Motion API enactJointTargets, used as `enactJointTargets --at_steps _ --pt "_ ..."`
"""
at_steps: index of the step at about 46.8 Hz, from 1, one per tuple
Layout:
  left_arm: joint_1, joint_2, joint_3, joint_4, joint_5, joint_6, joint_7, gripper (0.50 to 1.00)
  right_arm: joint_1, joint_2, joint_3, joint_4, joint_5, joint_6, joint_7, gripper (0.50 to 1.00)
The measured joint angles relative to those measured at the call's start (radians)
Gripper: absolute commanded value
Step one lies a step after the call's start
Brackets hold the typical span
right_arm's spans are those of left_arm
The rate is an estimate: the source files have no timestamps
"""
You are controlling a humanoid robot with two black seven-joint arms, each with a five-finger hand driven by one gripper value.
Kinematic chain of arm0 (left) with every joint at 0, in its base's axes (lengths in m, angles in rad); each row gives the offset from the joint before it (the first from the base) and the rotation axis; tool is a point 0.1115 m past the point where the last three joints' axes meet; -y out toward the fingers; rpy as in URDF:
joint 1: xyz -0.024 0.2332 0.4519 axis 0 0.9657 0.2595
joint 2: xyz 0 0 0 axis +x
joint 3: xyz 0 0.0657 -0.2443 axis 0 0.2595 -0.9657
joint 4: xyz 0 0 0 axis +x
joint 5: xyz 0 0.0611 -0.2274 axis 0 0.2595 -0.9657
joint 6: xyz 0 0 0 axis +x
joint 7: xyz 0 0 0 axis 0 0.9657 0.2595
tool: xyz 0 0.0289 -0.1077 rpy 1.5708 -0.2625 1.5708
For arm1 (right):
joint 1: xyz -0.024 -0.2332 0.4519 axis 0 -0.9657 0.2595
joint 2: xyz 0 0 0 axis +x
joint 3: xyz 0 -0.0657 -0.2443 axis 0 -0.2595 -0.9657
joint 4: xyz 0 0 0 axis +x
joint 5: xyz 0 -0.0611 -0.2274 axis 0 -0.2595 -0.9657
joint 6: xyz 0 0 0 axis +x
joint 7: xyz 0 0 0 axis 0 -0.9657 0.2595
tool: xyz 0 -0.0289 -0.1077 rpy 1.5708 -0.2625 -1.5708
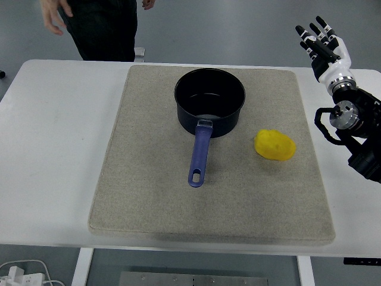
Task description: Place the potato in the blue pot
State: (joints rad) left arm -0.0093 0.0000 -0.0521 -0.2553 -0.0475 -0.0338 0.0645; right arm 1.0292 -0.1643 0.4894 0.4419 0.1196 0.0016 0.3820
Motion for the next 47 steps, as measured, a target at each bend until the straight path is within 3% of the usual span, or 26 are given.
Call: enactJointTargets --at_steps 32,40,47 --pt "0.003 0.0 0.0 0.0 0.0 0.0 0.001 0.992 0.004 -0.006 0.0 0.001 0.0 0.019 0.0 0.924" --pt "0.003 0.0 0.0 0.001 0.0 0.0 0.001 0.994 -0.005 -0.028 -0.002 0.002 -0.003 0.098 0.002 0.924" --pt "0.003 0.0 0.001 0.0 0.0 0.0 0.001 0.992 -0.044 -0.098 -0.009 0.011 -0.105 0.295 0.043 0.924"
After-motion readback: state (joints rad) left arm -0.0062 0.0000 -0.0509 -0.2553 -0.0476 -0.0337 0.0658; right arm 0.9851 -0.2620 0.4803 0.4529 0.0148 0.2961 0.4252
